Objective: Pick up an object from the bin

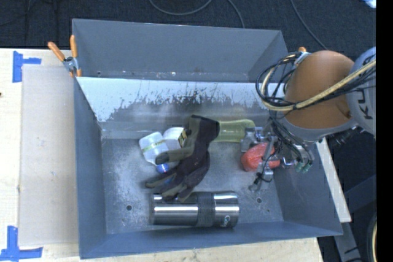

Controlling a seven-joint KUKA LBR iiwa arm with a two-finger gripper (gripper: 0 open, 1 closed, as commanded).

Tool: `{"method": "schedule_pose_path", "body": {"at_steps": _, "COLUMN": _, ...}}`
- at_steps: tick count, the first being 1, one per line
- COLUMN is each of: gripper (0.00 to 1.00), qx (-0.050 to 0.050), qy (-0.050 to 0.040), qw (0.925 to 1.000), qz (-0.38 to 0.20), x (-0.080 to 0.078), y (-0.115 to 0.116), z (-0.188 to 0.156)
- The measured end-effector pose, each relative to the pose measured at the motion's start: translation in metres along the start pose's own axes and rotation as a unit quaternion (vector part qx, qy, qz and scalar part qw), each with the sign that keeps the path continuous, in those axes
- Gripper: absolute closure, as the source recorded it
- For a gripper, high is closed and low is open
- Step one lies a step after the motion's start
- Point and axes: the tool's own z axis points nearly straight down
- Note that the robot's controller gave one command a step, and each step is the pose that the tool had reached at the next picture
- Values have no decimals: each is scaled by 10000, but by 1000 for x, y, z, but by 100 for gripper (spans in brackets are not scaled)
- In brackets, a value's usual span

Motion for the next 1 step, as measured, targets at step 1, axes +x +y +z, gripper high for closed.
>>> {"method": "schedule_pose_path", "body": {"at_steps": 1, "gripper": 0, "qx": 3, "qy": -37, "qw": 10000, "qz": -8, "x": -1, "y": 0, "z": -4}}
